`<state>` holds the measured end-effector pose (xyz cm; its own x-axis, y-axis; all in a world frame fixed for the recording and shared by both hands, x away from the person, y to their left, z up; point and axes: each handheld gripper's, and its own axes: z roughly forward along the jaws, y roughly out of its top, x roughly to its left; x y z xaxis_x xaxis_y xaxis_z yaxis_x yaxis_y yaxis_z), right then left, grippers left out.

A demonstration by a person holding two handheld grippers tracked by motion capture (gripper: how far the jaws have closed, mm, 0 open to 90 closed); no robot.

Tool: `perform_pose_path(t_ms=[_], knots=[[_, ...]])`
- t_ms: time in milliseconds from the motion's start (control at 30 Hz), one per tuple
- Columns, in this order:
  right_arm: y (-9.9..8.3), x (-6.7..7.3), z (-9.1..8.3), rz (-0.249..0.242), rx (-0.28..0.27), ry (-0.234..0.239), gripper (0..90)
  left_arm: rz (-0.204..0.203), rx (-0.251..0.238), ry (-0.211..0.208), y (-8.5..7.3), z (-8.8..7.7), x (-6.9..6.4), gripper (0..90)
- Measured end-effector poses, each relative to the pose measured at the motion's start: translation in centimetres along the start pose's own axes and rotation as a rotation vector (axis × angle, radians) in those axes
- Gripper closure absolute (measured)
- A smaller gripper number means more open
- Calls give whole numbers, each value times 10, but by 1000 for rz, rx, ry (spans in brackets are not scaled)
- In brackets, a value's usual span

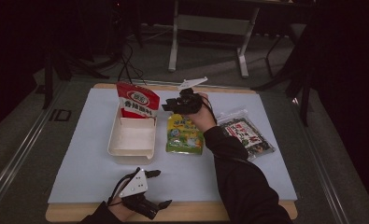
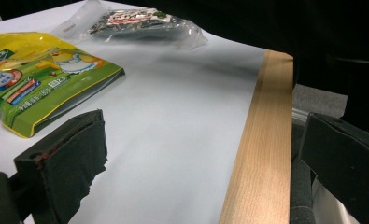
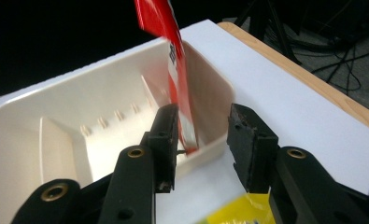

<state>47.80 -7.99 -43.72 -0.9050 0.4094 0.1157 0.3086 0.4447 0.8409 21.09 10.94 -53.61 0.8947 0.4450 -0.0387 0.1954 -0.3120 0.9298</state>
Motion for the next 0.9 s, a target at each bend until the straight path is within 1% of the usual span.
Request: perform_pose_path(t_ms=[33,200,400,433,467,500,533,567,600,633,733,767,800,833,867,900], knots=[[-7,-1,-12,1,0,-14,629,2,2,0,0,0,0,20],[-20,-7,-38,10,-9,-41,630,2,9,1,0,1,2,20],[-35,-16,-79,17,-24,-89,620,6,2,1,1,1,1,20],[-35,-16,-79,17,-24,-89,620,6,2,1,1,1,1,20],[-38,-18,-86,15,-26,-101,621,8,4,1,1,1,2,20],[-45,-24,-103,21,-35,-126,622,7,3,1,1,1,2,20],[-48,-26,-109,25,-38,-133,625,6,3,2,1,1,2,20],[-48,-26,-109,25,-38,-133,625,6,3,2,1,1,2,20],[-52,-29,-116,29,-40,-148,625,6,3,2,1,1,2,20],[-62,-37,-131,43,-46,-175,641,1,2,0,1,2,2,20],[-77,-49,-149,67,-47,-210,654,2,3,-4,1,3,3,20],[-77,-49,-149,67,-47,-210,654,2,3,-4,1,3,3,20],[-83,-53,-154,76,-48,-226,654,2,3,-4,1,3,3,20],[-83,-53,-154,76,-48,-226,669,5,6,-3,1,4,2,20],[-96,-62,-165,97,-42,-252,702,7,10,-4,1,5,3,20],[-102,-66,-169,108,-38,-262,770,7,15,-5,1,5,3,20]])
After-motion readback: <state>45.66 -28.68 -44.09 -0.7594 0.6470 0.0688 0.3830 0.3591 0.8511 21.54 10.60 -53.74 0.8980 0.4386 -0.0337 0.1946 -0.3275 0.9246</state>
